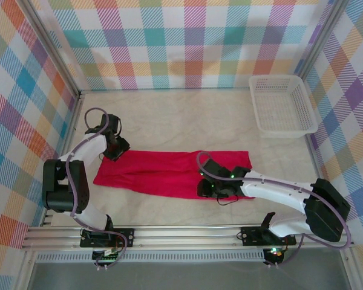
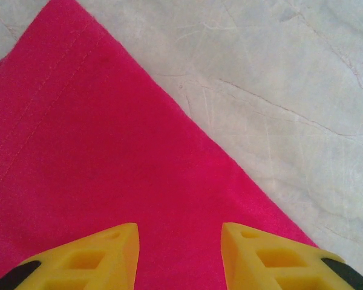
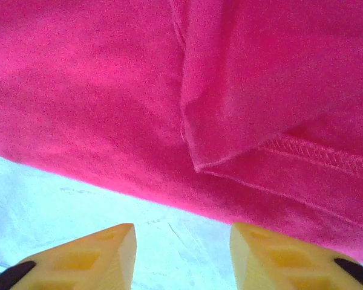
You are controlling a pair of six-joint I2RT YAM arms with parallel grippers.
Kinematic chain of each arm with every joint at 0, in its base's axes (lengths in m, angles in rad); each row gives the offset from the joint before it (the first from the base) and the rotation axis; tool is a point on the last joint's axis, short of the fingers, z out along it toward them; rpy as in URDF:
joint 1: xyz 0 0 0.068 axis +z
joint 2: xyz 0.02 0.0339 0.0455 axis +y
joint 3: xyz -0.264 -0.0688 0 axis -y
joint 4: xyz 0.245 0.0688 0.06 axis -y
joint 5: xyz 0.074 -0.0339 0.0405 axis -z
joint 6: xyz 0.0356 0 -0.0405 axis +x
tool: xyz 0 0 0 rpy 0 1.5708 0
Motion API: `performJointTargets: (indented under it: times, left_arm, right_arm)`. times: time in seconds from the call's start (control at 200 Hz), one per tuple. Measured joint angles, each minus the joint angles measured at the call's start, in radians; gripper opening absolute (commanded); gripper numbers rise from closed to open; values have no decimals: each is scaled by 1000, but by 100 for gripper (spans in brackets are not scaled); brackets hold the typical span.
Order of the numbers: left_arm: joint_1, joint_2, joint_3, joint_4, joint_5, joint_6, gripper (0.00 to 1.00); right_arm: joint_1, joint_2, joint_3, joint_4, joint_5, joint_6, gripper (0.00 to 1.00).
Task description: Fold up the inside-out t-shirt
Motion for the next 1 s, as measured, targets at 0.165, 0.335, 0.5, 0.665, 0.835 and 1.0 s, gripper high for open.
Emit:
performJointTargets:
  times: [0.165, 0.335, 0.5, 0.665, 0.835, 1.0]
  left_arm:
    - [0, 18, 1, -1, -5, 8, 40]
    - [0, 36, 2, 0, -5, 8, 40]
    - [0, 58, 11, -3, -5, 19, 40]
    - [6, 82, 46, -4, 6, 31, 40]
    - [26, 90, 79, -10, 11, 41, 40]
    - [62, 104, 106, -28, 22, 55, 41]
  right_arm:
    - [-42, -14, 103, -106, 71, -40, 59]
    - [-324, 42, 188, -47, 30, -154, 59]
    - [-410, 258, 230, -6, -31, -254, 57]
    - [-309, 266, 184, -1, -79, -256, 58]
    - [-138, 153, 67, 17, -101, -172, 59]
    - [-119, 116, 1, -25, -77, -91, 66]
